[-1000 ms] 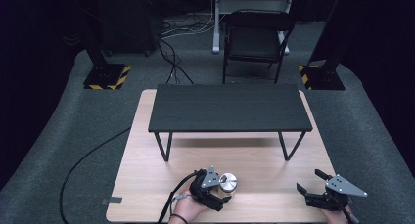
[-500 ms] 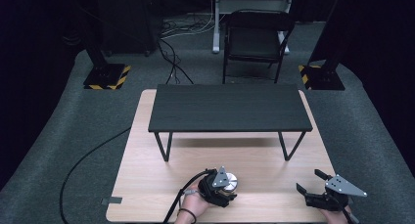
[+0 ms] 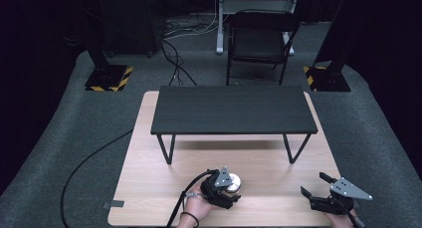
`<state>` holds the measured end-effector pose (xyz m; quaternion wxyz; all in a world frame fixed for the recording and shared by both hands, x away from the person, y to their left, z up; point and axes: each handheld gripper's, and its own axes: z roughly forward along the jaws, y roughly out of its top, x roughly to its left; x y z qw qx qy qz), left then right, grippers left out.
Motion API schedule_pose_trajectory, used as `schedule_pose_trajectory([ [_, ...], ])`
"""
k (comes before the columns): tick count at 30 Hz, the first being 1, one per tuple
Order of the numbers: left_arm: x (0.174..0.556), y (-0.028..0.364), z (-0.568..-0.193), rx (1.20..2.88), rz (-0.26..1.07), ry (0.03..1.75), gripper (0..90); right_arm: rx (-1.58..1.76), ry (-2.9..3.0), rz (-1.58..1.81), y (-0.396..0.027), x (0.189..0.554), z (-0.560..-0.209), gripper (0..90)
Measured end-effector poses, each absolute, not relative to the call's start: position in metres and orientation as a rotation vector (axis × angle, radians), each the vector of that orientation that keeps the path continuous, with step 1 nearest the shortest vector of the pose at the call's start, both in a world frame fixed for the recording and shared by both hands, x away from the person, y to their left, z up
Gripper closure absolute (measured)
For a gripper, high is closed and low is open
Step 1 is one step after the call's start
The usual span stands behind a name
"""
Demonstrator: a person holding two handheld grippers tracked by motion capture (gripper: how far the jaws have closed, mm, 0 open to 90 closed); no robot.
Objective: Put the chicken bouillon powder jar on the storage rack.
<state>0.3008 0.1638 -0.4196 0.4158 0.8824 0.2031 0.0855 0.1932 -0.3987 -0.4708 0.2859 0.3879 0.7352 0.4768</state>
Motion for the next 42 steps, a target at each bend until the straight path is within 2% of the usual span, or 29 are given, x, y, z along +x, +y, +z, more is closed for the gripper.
schedule_pose_trajectory([
  [11,0.309,0.168,-0.378,2.188,0.23,0.529,32.2,1.04,1.962,1.276,-0.399,0.193,-0.471,7.9],
  [29,0.325,0.161,-0.286,2.188,0.313,0.5,32.1,1.038,1.967,1.276,-0.399,0.195,-0.471,7.9],
  [42,0.349,0.165,-0.236,2.101,0.35,0.55,32.1,1.028,1.984,1.269,-0.398,0.197,-0.471,8.0],
])
